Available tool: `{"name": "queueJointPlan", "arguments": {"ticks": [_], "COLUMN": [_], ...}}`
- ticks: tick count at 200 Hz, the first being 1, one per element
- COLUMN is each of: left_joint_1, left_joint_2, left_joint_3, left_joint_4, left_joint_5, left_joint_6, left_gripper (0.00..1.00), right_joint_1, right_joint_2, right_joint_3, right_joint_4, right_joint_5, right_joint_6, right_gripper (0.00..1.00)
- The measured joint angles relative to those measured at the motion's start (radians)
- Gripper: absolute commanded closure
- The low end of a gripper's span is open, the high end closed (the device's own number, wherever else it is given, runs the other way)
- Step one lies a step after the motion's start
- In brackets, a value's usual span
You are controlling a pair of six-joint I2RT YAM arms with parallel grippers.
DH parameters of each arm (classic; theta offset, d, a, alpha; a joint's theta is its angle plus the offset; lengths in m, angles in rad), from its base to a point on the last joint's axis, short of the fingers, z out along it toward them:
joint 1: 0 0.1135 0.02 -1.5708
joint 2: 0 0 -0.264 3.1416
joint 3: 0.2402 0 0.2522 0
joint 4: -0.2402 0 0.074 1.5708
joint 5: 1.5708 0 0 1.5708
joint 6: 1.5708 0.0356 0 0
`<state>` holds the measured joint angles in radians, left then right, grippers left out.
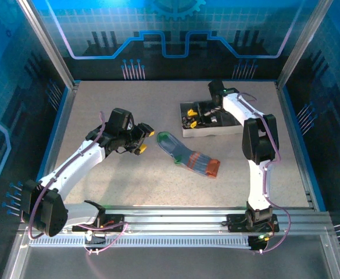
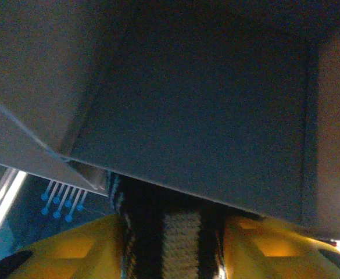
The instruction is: Roll the socks
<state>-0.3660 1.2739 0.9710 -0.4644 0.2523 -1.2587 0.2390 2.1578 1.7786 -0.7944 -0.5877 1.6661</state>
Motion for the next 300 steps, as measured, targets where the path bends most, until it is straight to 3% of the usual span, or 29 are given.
{"name": "queueJointPlan", "arguments": {"ticks": [81, 114, 130, 189, 255, 300], "left_joint_1": [0.000, 0.000, 0.000, 0.002, 0.004, 0.004], "left_joint_2": [0.000, 0.000, 0.000, -0.027, -0.088, -0.106], "left_joint_3": [0.000, 0.000, 0.000, -0.015, -0.040, -0.055], "left_joint_4": [0.000, -0.001, -0.001, -0.009, -0.047, -0.055], "left_joint_5": [0.000, 0.000, 0.000, 0.000, -0.001, -0.001], "left_joint_6": [0.000, 0.000, 0.001, 0.004, 0.004, 0.004], "left_gripper": [0.34, 0.35, 0.35, 0.35, 0.34, 0.34], "right_joint_1": [0.000, 0.003, 0.011, 0.088, 0.082, 0.074], "right_joint_2": [-0.095, -0.155, -0.187, -0.220, -0.141, -0.103], "right_joint_3": [0.030, 0.029, 0.019, -0.241, -0.268, -0.212], "right_joint_4": [-0.056, -0.076, -0.015, 0.397, 0.517, 0.489], "right_joint_5": [0.121, 0.200, 0.211, 0.161, 0.148, 0.127], "right_joint_6": [-0.011, -0.090, -0.164, -0.303, -0.350, -0.375], "right_gripper": [0.43, 0.58, 0.64, 0.64, 0.63, 0.60]}}
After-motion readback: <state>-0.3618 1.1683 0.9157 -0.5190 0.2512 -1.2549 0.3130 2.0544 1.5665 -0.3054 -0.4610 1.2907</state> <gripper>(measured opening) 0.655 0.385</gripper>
